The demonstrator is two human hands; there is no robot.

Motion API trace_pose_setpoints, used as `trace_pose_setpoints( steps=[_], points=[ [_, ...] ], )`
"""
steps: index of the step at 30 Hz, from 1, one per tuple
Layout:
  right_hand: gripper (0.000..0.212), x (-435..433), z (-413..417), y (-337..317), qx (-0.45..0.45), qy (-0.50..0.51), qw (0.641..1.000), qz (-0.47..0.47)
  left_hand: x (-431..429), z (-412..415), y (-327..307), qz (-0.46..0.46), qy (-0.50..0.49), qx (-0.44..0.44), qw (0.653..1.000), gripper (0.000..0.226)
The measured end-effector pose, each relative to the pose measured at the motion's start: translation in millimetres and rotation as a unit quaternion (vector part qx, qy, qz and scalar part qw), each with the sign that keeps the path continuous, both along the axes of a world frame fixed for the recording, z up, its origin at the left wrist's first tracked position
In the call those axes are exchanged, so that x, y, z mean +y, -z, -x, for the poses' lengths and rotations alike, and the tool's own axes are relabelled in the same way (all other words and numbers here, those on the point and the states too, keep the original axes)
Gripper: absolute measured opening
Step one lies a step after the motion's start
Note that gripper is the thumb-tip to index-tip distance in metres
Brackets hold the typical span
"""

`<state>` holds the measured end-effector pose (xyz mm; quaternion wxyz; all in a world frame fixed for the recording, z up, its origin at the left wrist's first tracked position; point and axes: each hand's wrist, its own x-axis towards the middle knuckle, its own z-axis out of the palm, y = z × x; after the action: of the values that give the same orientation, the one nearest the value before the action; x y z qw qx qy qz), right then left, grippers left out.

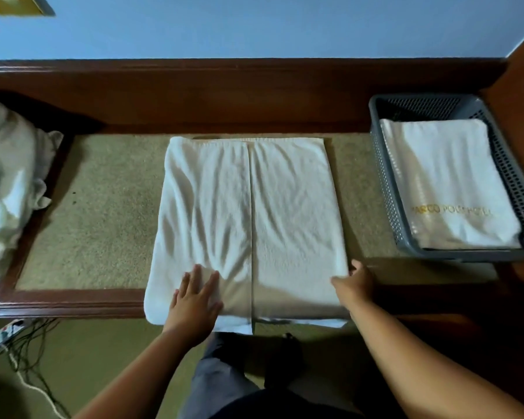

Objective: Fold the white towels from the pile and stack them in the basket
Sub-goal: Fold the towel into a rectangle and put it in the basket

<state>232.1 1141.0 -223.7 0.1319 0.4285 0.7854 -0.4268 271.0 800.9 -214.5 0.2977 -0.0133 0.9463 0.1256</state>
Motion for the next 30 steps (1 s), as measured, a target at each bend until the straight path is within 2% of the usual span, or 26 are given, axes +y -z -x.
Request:
trace_pose_setpoints(
  steps=[3, 6, 8, 12, 17, 20, 23, 26, 28, 30],
  points=[
    [0.072, 5.4, -2.4, -4.6, 0.001, -0.045, 0.999, 0.028, 4.4, 0.3, -5.3, 0.004, -0.007, 0.001, 1.000, 0.069],
    [0.054, 0.9, -9.9, -11.0, -0.006, -0.093, 0.995, 0.017, 2.6, 5.2, -8.0, 0.017, 0.002, -0.001, 1.000, 0.067],
    [0.040, -2.5, -18.9, -10.8, -0.003, -0.099, 0.995, 0.023, 0.6, 7.2, -9.0, 0.026, 0.013, -0.005, 1.000, 0.066],
    [0.027, -6.0, -34.6, -9.8, -0.008, -0.096, 0.995, 0.004, -3.9, 11.9, -14.2, 0.042, 0.044, -0.002, 0.998, 0.065],
    [0.028, -6.2, -50.5, -16.2, -0.011, -0.106, 0.994, -0.024, -17.6, 16.1, -17.5, 0.039, 0.108, 0.008, 0.993, 0.066],
    [0.030, -33.4, -49.1, -23.4, 0.021, -0.121, 0.992, -0.002, -36.3, 30.5, -16.4, -0.005, 0.115, 0.021, 0.993, 0.051],
    [0.037, -82.1, -34.7, -30.5, 0.061, -0.108, 0.991, 0.049, -59.9, 45.9, -12.9, -0.088, 0.054, 0.014, 0.995, 0.027],
    [0.043, -143.7, -22.6, -40.4, 0.072, -0.089, 0.990, 0.078, -81.8, 45.5, -15.5, -0.164, -0.114, -0.004, 0.980, 0.022],
    [0.052, -189.9, -21.4, -52.1, 0.055, -0.148, 0.981, 0.113, -95.9, 40.1, -13.4, -0.245, -0.217, -0.021, 0.945, 0.021],
    [0.065, -232.0, -26.6, -60.5, 0.026, -0.284, 0.944, 0.166, -108.3, 36.9, -10.5, -0.324, -0.295, -0.050, 0.897, 0.030]
  ],
)
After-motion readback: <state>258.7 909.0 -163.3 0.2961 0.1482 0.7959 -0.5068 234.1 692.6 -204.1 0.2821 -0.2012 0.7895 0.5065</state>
